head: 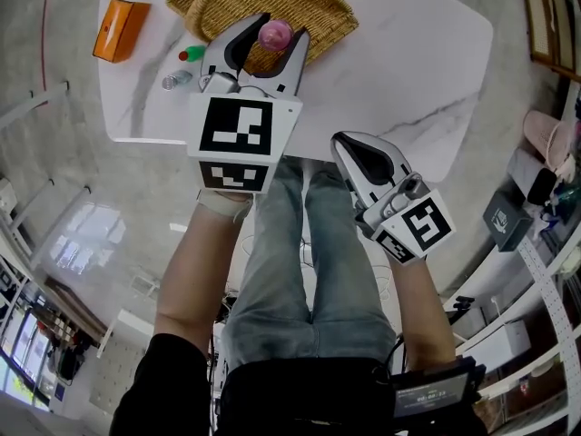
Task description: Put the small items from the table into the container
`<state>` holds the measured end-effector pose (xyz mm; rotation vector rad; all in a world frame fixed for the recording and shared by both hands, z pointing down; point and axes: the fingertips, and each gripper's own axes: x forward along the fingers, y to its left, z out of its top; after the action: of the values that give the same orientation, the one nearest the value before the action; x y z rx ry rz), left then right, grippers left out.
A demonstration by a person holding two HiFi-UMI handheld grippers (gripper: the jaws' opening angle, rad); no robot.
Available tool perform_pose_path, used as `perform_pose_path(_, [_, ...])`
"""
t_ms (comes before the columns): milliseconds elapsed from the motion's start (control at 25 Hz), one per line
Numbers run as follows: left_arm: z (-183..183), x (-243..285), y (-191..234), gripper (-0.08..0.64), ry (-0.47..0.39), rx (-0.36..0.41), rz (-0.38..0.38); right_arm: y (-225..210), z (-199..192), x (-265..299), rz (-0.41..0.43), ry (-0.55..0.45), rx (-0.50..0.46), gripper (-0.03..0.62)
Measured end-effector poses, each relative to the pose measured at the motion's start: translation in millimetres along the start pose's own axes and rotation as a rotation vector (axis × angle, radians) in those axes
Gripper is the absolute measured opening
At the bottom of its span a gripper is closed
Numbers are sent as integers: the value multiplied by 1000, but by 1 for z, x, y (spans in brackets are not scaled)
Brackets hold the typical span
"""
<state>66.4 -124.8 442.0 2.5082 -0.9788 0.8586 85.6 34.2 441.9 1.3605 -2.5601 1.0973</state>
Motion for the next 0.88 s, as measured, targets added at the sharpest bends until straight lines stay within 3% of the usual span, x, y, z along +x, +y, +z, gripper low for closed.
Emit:
perform_pose_path(320, [-3, 0, 0, 181, 6, 34, 16, -1, -4, -2, -4, 1, 6, 9])
perform_pose_path(880, [1, 0, -2, 184, -19, 18, 0, 0, -5, -3, -4, 1, 6, 9])
